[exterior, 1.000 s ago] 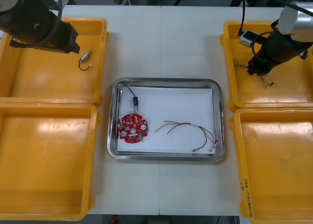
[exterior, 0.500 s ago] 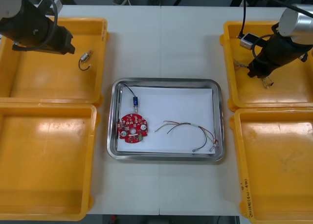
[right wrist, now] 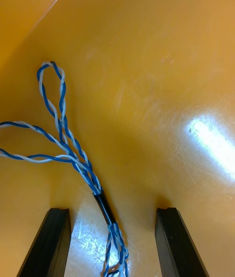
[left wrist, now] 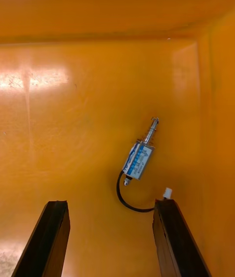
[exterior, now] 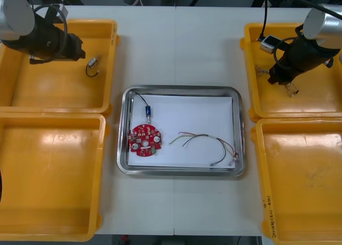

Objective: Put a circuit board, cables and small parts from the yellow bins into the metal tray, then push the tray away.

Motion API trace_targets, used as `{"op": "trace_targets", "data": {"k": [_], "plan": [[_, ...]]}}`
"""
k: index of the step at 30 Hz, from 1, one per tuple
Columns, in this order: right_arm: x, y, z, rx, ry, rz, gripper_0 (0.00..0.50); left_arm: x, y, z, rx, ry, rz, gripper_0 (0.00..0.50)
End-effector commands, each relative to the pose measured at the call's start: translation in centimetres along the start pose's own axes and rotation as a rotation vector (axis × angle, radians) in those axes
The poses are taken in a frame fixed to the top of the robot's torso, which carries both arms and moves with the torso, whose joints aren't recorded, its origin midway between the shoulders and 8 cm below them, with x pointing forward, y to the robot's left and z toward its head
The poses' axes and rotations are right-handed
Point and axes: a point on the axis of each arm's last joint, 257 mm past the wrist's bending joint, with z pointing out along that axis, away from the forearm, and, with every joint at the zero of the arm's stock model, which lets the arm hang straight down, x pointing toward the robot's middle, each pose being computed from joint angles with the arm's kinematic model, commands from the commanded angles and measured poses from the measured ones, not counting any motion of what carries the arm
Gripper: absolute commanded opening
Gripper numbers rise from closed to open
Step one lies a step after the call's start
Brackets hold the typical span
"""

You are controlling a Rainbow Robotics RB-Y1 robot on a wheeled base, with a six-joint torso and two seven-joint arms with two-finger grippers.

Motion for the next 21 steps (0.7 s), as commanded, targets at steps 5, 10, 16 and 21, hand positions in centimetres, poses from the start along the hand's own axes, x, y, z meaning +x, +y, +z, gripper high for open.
{"op": "trace_targets", "data": {"k": [5, 10, 16, 21], "plan": [[-2.0, 0.2, -0.4, 0.010, -0.024, -0.069, 0.001, -3.1, -3.6, 1.9, 0.026, -0.093, 0.170, 0.500], [-1.9, -0.1, -0.6, 0.017, -0.022, -0.078, 0.000, -2.9, -4.7, 2.8, 0.038, -0.100, 0.173, 0.500], [-2.0, -0.9, -1.2, 0.033, -0.028, -0.093, 0.000, -2.6, -5.2, 3.8, 0.024, -0.108, 0.200, 0.500], [-2.6, -1.3, -3.6, 0.024, -0.025, -0.110, 0.000, -2.6, -4.9, 4.6, 0.015, -0.125, 0.198, 0.500]]}}
